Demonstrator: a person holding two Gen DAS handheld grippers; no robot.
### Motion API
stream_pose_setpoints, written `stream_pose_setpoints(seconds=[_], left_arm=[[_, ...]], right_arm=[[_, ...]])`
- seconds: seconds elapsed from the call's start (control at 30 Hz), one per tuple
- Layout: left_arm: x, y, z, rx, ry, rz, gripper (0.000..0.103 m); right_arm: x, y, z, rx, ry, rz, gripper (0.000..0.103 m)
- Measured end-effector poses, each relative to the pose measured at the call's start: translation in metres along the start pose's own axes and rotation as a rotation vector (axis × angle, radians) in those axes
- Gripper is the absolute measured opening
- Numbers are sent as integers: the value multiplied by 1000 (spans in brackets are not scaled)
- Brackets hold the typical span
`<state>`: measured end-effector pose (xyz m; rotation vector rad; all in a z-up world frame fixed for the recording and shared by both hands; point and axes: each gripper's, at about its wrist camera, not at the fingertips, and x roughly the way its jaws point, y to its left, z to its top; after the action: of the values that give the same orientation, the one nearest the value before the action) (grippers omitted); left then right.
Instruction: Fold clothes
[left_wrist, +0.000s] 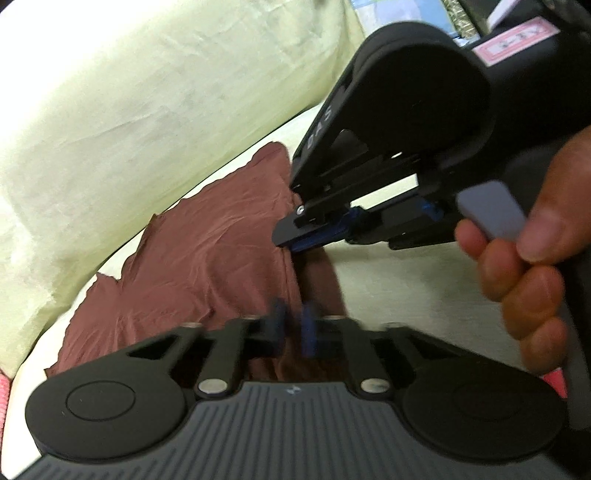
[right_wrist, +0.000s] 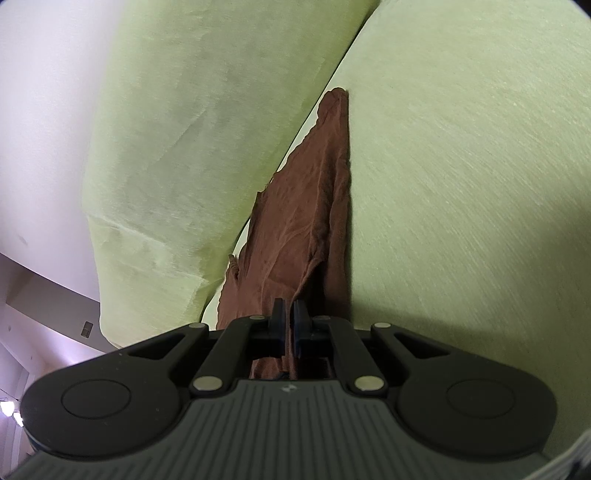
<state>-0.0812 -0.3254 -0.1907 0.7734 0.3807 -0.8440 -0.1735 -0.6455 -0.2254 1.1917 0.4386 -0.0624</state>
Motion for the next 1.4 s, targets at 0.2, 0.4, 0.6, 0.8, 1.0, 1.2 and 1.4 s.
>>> stream_pose_setpoints(seconds=[0.2,0.4,0.6,0.8,1.0,1.2,1.4], left_arm=[[-3,-2,-2,20,-27,8,3],[-2,1,0,11,-26,-1,3],[-7,-4,8,29,-39,-22,3],[-3,-10,8,46,-25,-42,3],[18,-15,-1,132,-29,-18,3],[20,-3,2,60,-39,-98,5],[20,-5,-4,114,-60,-79,12]], right_arm=[[0,-1,-1,0,-3,-30,7],[6,-6,-2,30,-11,-40,12],[-3,8,-1,-72,-48,-80,2],[-6,9,0,-103,-48,-145,2],[-1,9,-4,-162,-29,-210,0],[-8,25,-8,-264,-67,-276,0],[-16,13,-2,-253,-52,-271,0]])
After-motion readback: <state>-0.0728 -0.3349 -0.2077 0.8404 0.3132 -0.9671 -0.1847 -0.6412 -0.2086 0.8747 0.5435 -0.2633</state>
